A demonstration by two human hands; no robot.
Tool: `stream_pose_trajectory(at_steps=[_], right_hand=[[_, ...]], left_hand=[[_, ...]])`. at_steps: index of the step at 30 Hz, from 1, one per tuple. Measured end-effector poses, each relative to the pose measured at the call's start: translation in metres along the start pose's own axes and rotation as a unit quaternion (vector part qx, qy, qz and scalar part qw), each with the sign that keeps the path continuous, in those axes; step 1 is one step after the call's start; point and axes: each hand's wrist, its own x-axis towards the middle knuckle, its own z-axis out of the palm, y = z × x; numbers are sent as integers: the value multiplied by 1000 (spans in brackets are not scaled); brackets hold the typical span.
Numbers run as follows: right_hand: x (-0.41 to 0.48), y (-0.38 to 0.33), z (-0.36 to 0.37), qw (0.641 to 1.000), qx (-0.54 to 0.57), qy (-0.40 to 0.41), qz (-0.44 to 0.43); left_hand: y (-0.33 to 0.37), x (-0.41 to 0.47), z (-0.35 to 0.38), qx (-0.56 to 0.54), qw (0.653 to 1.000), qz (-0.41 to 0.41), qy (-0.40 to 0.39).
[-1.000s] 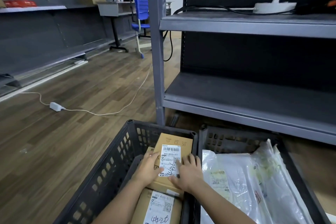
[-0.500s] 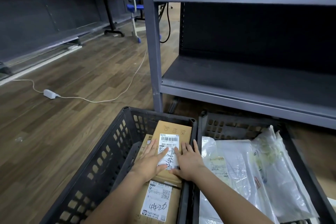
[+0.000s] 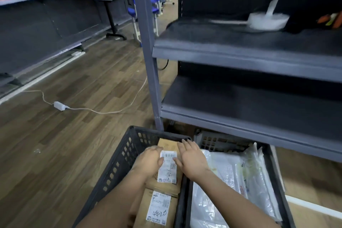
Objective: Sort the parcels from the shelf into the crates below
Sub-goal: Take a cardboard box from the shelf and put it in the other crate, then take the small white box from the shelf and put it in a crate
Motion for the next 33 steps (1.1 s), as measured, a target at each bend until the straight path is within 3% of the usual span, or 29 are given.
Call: stream_pose_trajectory(at_steps=[5,8,12,19,26,33], right_hand=[[-45,-4,-123,995,16,96,14],[-83,-6,-222,997,26,59,33],[-140,-9,-358,993,32,102,55],[-239,8,-547,981,44,146,118],[-293,46,-615,956,113,201,182],[-277,93,-650,941,124,220,226]], left_hand=[[54,-40,-111,8,999,15,41],[104,-69,-193,3,997,30,72],[177,-117,-307,-23,993,61,97],[289,-192,-463,-72,990,96,68],[355,-219,-526,-93,984,117,100],[413,-169,-568,-85,976,164,120]])
